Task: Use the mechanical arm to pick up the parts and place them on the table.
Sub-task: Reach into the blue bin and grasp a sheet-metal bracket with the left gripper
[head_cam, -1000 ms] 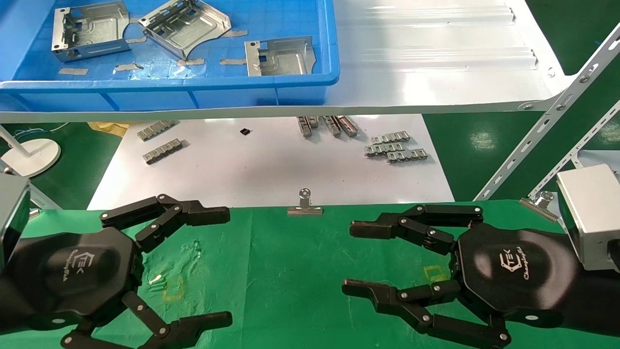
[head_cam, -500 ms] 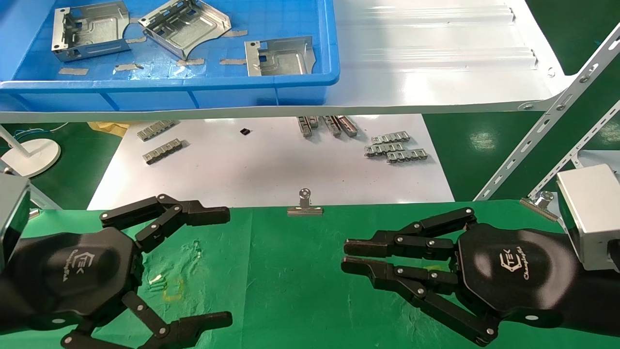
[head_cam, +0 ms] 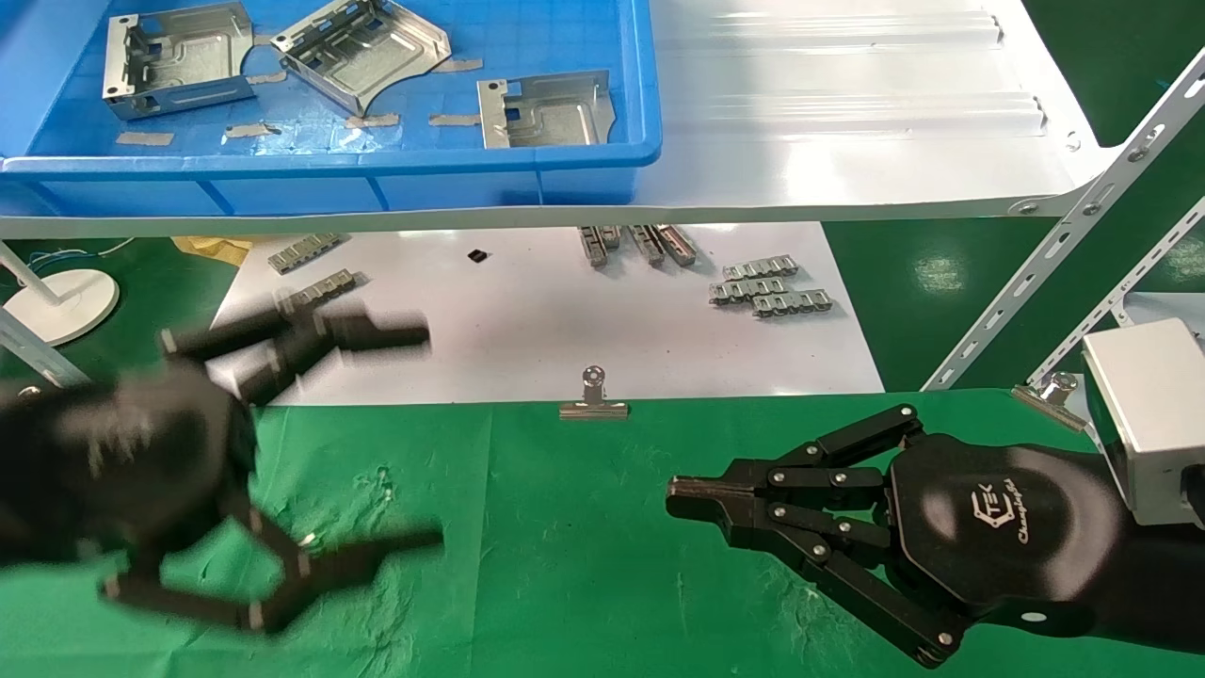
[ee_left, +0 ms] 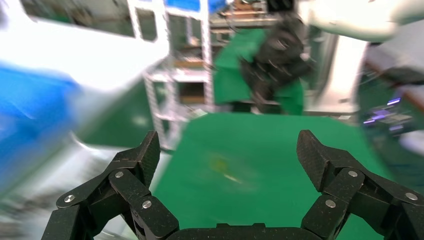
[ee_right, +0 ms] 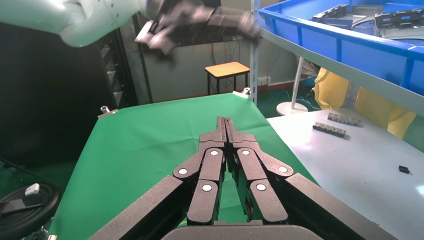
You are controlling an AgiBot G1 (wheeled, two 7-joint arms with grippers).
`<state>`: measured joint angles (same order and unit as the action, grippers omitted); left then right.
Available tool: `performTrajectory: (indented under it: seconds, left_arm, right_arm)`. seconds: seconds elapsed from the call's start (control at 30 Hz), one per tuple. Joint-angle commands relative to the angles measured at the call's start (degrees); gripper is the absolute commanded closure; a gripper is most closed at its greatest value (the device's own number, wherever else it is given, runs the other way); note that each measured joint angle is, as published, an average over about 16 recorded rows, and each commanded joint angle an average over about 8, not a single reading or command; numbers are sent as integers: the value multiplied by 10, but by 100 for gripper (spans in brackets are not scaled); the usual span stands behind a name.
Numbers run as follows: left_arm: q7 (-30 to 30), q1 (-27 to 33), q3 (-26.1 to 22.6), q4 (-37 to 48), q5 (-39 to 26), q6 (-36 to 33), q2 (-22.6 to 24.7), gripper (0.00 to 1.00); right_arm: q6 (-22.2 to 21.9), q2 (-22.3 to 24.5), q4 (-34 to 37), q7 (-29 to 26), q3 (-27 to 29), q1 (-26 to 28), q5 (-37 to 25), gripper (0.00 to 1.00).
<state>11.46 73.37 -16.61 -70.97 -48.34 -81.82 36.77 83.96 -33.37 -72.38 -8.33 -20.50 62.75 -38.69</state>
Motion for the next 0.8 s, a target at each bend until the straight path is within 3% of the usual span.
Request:
performTrajectory:
  seconds: [0.03, 0.2, 0.4, 0.53, 0.7, 0.73, 0.8]
  left_arm:
    - [1, 30, 4, -4, -13, 12, -1, 0]
    - [8, 184, -46, 105, -137, 52, 66, 0]
    - [-7, 353, -111, 323, -282, 121, 176, 0]
    - [-31, 422, -137, 451, -344, 192, 235, 0]
    - [-52, 462, -156, 564, -391, 296, 287, 0]
    - [-52, 465, -158, 583, -396, 317, 295, 5]
    - [-51, 469, -160, 616, -404, 354, 310, 27]
  right_arm:
    - [0, 0, 0, 0, 0, 0, 0, 100]
    - [0, 0, 0, 0, 0, 0, 0, 100]
    - [0, 0, 0, 0, 0, 0, 0, 100]
    - [0, 0, 0, 0, 0, 0, 0, 100]
    - [0, 0, 0, 0, 0, 0, 0, 100]
    - [0, 0, 0, 0, 0, 0, 0, 100]
    - [0, 0, 0, 0, 0, 0, 0, 100]
